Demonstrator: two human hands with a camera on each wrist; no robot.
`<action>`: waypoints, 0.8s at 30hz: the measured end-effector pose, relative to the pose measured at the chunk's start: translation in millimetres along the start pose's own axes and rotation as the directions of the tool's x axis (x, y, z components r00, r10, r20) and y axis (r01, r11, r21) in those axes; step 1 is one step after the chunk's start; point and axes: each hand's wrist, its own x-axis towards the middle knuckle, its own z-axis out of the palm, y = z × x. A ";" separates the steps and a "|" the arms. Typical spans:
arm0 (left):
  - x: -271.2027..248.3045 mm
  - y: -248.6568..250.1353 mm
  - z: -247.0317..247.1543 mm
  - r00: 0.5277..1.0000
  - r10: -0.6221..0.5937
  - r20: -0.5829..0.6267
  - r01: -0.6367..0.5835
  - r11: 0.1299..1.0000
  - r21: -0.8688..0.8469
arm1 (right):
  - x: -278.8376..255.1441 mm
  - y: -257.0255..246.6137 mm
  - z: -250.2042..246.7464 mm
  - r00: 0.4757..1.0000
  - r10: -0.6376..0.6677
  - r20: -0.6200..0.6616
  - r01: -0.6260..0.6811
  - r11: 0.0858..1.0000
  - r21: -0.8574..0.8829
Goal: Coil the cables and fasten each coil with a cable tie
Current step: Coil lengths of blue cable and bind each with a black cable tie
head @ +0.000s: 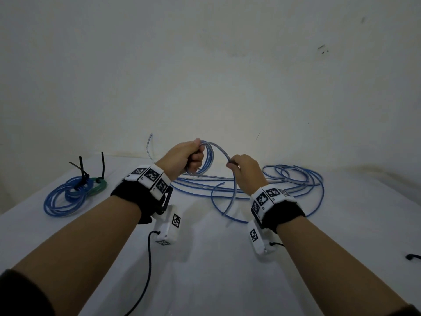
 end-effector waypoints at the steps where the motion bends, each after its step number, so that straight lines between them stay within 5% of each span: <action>1: 0.7 -0.1 -0.4 1.000 0.015 -0.014 -0.016 0.999 -0.046 | -2.5 -0.4 0.9 0.999 0.042 0.025 -0.043 0.998 0.052; 4: 4.6 0.0 0.1 0.997 0.052 -0.057 -0.063 0.975 -0.213 | -11.0 -3.6 1.7 0.991 0.114 0.069 -0.128 0.960 0.250; 8: 8.2 1.2 -1.5 0.997 0.028 -0.078 -0.056 0.917 -0.394 | -16.1 -9.2 1.7 0.996 0.041 0.084 -0.069 0.929 0.363; 13: 10.9 0.9 -0.9 0.990 0.070 -0.122 -0.116 0.895 -0.431 | -17.4 -14.5 3.0 0.980 -0.034 0.198 -0.071 0.863 0.500; 24: 15.9 -10.0 10.9 0.984 0.106 -0.140 -0.158 0.884 -0.439 | -13.1 -29.4 14.6 0.996 -0.088 0.022 0.068 0.883 0.464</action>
